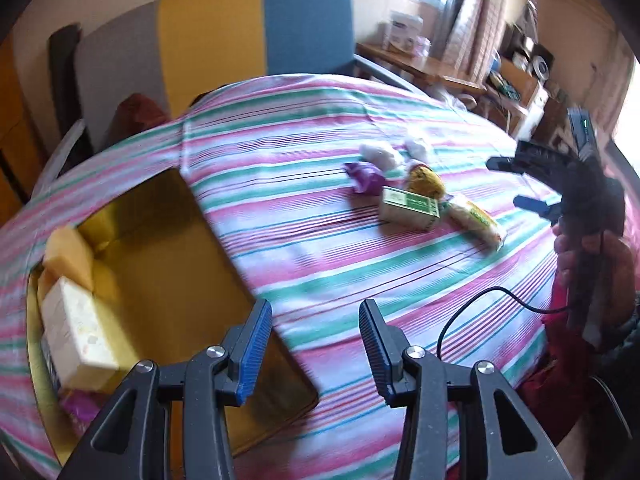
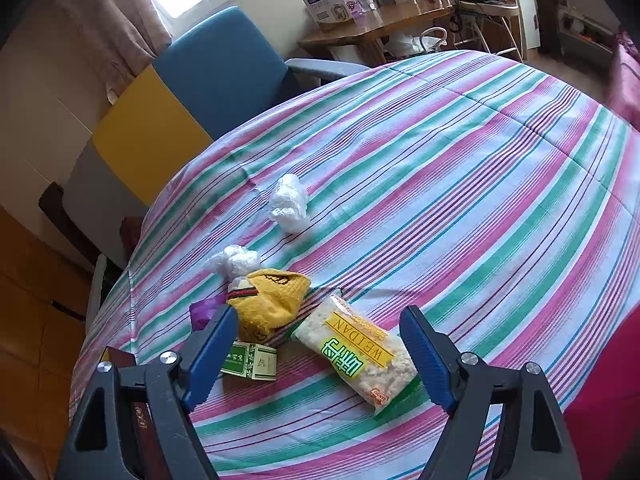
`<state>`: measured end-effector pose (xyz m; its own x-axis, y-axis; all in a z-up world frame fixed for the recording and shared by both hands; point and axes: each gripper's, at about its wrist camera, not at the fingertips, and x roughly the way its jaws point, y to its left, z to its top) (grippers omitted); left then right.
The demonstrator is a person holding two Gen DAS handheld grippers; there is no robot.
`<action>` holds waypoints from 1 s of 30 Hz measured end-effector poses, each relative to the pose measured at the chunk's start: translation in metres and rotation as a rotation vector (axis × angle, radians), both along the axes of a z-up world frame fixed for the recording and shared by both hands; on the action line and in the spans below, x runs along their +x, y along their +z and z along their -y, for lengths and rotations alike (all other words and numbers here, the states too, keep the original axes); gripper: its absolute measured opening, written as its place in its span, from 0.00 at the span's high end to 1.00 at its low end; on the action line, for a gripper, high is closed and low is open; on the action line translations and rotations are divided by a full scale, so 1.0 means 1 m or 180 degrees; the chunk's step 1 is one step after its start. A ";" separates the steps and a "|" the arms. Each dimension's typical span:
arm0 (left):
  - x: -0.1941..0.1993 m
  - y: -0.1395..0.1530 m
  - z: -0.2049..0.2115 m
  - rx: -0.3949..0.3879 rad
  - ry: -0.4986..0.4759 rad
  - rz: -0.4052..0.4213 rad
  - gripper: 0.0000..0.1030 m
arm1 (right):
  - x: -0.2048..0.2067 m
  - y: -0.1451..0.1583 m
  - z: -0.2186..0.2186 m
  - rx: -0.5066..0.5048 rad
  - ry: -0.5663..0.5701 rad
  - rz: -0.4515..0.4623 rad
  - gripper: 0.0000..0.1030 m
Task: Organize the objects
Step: 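Move both tools back toward the remaining items on the table, then grasp the green essential-oil box with the left tool and lift it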
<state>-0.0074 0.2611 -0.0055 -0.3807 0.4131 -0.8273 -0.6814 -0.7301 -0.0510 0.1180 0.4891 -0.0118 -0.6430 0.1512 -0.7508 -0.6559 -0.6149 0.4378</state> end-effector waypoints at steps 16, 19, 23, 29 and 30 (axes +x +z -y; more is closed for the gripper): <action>-0.013 -0.040 -0.156 -0.0220 -0.0922 0.0077 0.23 | 0.001 -0.007 -0.005 -0.0306 0.0096 -0.0146 0.16; -0.021 -0.053 -0.174 -0.0318 -0.0937 0.0058 0.21 | 0.001 -0.008 -0.006 -0.0368 0.0112 -0.0177 0.16; -0.034 -0.064 -0.186 -0.0348 -0.0890 0.0118 0.21 | -0.001 -0.011 -0.007 -0.0444 0.0129 -0.0192 0.15; -0.051 -0.081 -0.198 -0.0404 -0.0763 0.0222 0.29 | -0.002 -0.013 -0.006 -0.0460 0.0154 -0.0160 0.15; -0.052 -0.083 -0.197 -0.0351 -0.0753 0.0257 0.28 | -0.003 -0.013 -0.006 -0.0458 0.0149 -0.0156 0.15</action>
<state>-0.0599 0.4576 -0.0882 -0.2152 0.3884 -0.8960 -0.8306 -0.5554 -0.0412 0.1155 0.4951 -0.0247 -0.6832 0.0134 -0.7301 -0.6037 -0.5728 0.5544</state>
